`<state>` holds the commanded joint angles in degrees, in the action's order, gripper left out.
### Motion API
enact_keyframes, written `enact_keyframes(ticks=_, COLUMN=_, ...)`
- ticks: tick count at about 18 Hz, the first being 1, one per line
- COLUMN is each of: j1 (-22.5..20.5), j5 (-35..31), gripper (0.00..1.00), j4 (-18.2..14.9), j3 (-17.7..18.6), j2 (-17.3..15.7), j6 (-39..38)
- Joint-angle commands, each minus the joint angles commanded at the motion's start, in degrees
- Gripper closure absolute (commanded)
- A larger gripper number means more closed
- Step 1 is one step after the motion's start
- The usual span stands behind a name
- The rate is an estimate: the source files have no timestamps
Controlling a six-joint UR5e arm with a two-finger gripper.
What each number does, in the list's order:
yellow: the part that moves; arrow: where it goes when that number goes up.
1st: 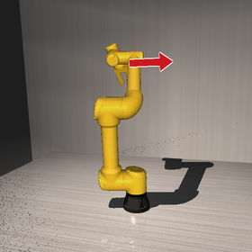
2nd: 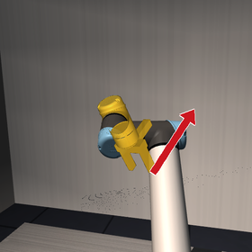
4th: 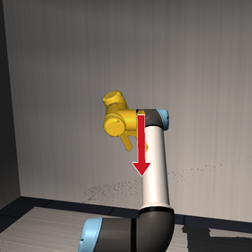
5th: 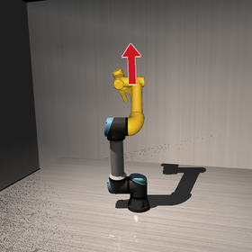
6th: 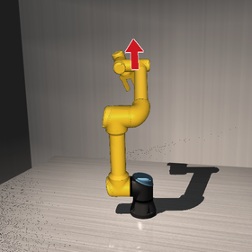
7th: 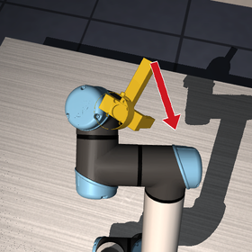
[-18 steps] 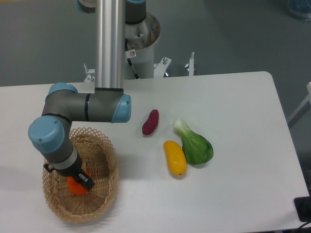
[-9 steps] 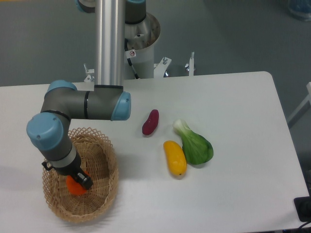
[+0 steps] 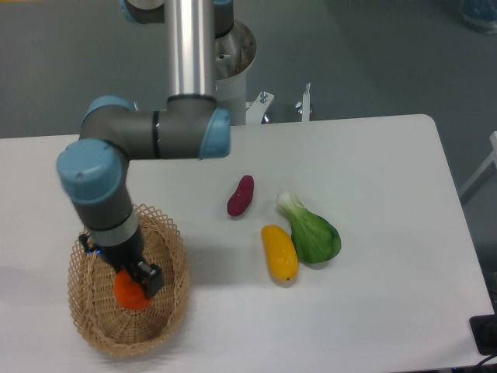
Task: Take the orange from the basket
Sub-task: 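Lift the orange out of the basket and carry it toward the yellow squash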
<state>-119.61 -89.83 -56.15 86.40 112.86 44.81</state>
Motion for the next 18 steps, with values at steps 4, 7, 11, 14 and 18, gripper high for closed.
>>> enact_keyframes(ticks=4, j1=-5.4, j5=1.5, gripper=0.25, j4=-1.2, j3=0.0, j2=-2.6, j6=5.9)
enact_keyframes(ticks=7, j1=-10.0, j5=3.2, gripper=0.25, j4=-2.5, j3=-0.1, j2=-4.2, j6=10.6)
enact_keyframes(ticks=11, j1=-12.5, j5=3.3, gripper=0.25, j4=-3.5, j3=-0.2, j2=-4.8, j6=13.6)
enact_keyframes(ticks=14, j1=-13.2, j5=3.3, gripper=0.25, j4=-3.6, j3=-0.1, j2=-4.8, j6=13.7)
enact_keyframes(ticks=18, j1=-13.5, j5=3.3, gripper=0.26, j4=-3.6, j3=-0.2, j2=-5.4, j6=13.7)
